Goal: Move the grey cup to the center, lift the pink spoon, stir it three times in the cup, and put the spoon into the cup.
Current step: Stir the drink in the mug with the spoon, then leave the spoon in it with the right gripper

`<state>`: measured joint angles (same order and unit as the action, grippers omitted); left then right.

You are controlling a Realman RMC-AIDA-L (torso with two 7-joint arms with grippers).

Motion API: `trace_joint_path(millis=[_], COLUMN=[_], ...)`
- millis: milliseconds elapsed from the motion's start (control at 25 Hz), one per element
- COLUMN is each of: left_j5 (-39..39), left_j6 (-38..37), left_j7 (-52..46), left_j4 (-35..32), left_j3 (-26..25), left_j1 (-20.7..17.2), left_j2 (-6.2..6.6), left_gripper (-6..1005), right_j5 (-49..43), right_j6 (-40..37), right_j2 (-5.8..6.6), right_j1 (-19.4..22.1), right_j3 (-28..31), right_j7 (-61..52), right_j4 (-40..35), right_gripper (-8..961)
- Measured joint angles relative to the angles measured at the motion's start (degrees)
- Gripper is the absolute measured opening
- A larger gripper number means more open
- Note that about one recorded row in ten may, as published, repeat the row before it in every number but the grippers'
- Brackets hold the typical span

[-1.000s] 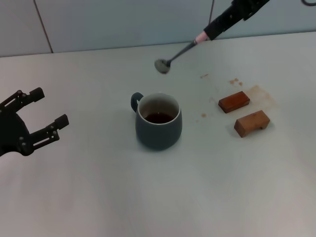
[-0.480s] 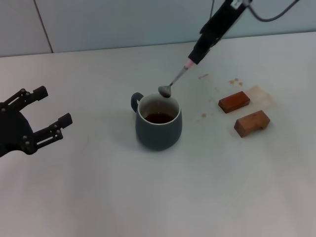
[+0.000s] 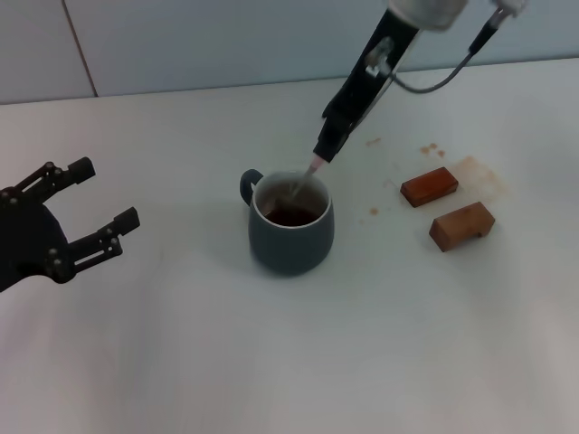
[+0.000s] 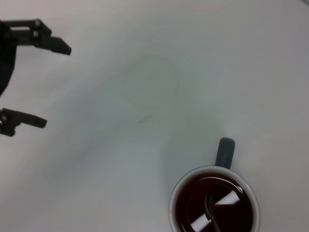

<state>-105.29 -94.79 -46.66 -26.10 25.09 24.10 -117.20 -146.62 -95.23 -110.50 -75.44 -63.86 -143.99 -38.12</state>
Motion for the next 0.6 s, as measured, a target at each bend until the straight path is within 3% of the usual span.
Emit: trace_joint_path(millis=[320,600], left_j5=[-0.28,-0.39], left_j6=[0.15,0.31], left_j7=[0.0,0.0], left_j4=[0.0,0.0], left_j3=[0.44,1.86], left_j1=[-0.02,-0.22], left_j2=[0.02,0.04], left_gripper=[850,850], right_j5=[-1.45,-5.29], right_j6=[2.96,5.55], right_j2=[-3.02,-3.35], right_j1=[-2.04,-2.8], right_j3=[-2.9,-2.67], right_j7=[0.96,-0.44], right_j4=[3.89,4.18], right_gripper=[114,115])
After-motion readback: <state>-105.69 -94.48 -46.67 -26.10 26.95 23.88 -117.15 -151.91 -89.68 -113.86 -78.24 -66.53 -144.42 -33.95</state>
